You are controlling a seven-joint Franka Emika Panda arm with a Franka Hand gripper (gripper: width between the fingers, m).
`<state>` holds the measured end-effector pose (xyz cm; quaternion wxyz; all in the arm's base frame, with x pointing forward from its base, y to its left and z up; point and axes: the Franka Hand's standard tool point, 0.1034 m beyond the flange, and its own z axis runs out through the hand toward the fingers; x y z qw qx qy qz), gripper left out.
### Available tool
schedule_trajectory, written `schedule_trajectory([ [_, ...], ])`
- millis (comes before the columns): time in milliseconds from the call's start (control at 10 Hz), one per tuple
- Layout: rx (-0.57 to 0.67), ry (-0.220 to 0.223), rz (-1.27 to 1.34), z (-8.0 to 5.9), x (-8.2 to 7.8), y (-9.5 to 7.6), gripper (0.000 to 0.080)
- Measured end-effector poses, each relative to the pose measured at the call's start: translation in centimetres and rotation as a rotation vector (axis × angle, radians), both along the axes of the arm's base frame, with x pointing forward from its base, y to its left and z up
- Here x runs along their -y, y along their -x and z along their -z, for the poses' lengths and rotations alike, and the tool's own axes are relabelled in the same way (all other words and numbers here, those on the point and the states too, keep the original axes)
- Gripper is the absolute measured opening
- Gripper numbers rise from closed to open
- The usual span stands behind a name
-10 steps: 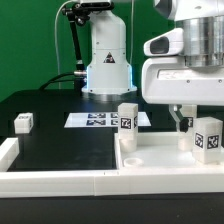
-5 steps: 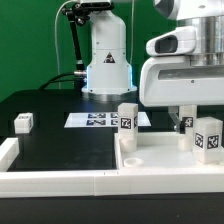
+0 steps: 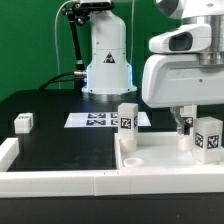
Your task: Assemble square table
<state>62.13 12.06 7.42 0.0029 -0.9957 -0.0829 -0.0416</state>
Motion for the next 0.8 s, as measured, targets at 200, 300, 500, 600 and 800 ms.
schedule_trajectory([
  [200,0.000,0.000,0.003,0.00,0.01,0.00,0.0343],
  [300,0.000,0.000,0.003,-0.01,0.01,-0.01,0.0290],
  [500,0.000,-0.002,0.025,0.00,0.01,-0.01,0.0290],
  [600,0.000,-0.002,0.025,0.00,0.01,-0.01,0.0290],
  [800,0.000,-0.021,0.177,0.05,-0.03,-0.03,0.0290],
])
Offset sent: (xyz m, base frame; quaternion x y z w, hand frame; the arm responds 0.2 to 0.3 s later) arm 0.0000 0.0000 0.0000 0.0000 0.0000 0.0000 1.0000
